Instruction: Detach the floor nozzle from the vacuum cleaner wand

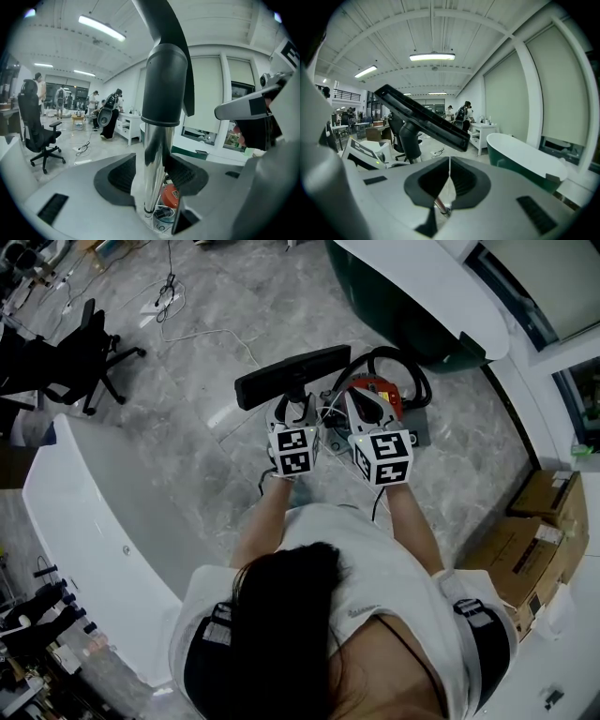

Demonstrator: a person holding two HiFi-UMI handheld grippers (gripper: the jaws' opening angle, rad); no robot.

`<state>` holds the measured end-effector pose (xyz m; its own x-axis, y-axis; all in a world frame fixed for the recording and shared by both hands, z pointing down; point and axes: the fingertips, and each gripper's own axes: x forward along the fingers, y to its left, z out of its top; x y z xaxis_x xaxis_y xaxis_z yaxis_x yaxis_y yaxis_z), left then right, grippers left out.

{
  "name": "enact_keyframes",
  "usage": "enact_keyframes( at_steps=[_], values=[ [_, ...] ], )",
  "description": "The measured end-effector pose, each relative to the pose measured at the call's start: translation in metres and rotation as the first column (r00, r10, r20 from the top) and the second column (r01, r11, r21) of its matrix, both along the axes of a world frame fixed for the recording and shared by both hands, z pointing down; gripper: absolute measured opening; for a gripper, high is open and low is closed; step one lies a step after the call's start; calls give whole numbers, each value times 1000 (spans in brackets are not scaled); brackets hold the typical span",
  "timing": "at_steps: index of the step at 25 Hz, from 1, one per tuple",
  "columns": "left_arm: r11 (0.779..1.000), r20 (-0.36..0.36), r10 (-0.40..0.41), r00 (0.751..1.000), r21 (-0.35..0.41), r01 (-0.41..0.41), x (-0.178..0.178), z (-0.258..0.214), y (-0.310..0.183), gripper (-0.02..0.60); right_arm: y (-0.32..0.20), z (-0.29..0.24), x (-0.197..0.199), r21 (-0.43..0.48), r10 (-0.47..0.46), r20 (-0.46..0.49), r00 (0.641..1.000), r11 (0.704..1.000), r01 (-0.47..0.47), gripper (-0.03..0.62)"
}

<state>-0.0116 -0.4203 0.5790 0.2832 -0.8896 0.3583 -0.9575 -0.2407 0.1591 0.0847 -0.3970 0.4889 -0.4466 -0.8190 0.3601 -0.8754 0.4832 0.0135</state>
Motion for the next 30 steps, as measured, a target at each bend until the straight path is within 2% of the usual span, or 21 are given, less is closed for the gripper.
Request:
enact_keyframes(
  at_steps=[5,15,17,18,30],
  values=[
    [999,-4,41,999,-1,-41,6,1,2,153,-2,-1,1,0,-1,-8,1000,1000,1,17],
    [997,-20,75,997,0,-75,7,0,3,153,-3,-4,-5,5,-37,-29,999,999,37,24],
    [997,-18,79,997,-6,-80,7,1,3,153,-4,-5,-8,-3,-66,-28,997,998,66,143],
    [997,-19,80,997,-8,-80,7,1,3,153,-4,-6,-9,-3,-76,-27,997,997,76,164],
    [996,-30,84,996,-21,-85,4,1,1,153,-14,-18,-21,63,-128,-125,984,989,137,231]
  ],
)
